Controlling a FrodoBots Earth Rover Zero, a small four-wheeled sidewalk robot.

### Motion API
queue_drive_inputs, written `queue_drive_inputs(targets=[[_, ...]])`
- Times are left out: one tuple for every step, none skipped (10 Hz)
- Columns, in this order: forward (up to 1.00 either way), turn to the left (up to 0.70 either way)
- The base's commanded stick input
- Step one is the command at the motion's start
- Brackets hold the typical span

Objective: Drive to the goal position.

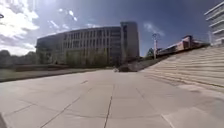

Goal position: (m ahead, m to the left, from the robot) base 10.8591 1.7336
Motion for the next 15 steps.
queue_drive_inputs(targets=[[0.70, 0.00], [0.70, 0.00], [0.70, 0.00], [0.70, 0.00], [0.70, 0.00], [0.70, 0.00], [0.70, 0.00], [0.70, 0.00], [0.70, 0.00], [0.70, 0.00], [0.70, 0.00], [0.70, 0.00], [0.70, 0.00], [0.70, 0.00], [0.70, 0.00]])
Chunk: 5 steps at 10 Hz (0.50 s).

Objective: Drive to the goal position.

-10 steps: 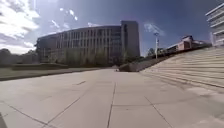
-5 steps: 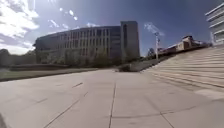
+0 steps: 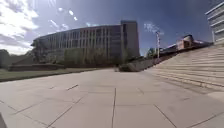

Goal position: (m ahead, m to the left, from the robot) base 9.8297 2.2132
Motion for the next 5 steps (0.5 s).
queue_drive_inputs(targets=[[0.70, 0.00], [0.70, 0.00], [0.70, 0.00], [0.70, 0.00], [0.70, 0.00]])
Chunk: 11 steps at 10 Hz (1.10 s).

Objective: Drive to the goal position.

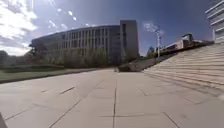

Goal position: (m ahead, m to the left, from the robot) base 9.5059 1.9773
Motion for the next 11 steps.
queue_drive_inputs(targets=[[0.70, 0.00], [0.70, 0.00], [0.70, 0.00], [0.70, 0.00], [0.70, -0.01], [0.70, -0.04], [0.70, -0.27], [0.70, -0.31], [0.70, -0.22], [0.70, 0.00], [0.70, 0.00]])
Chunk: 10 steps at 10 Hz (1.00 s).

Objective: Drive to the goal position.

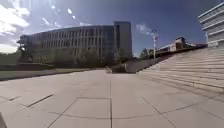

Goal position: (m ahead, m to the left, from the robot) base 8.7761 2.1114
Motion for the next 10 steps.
queue_drive_inputs(targets=[[0.70, 0.00], [0.70, 0.00], [0.70, 0.00], [0.70, 0.00], [0.70, 0.00], [0.70, 0.00], [0.70, 0.00], [0.70, 0.00], [0.70, 0.00], [0.70, 0.00]])
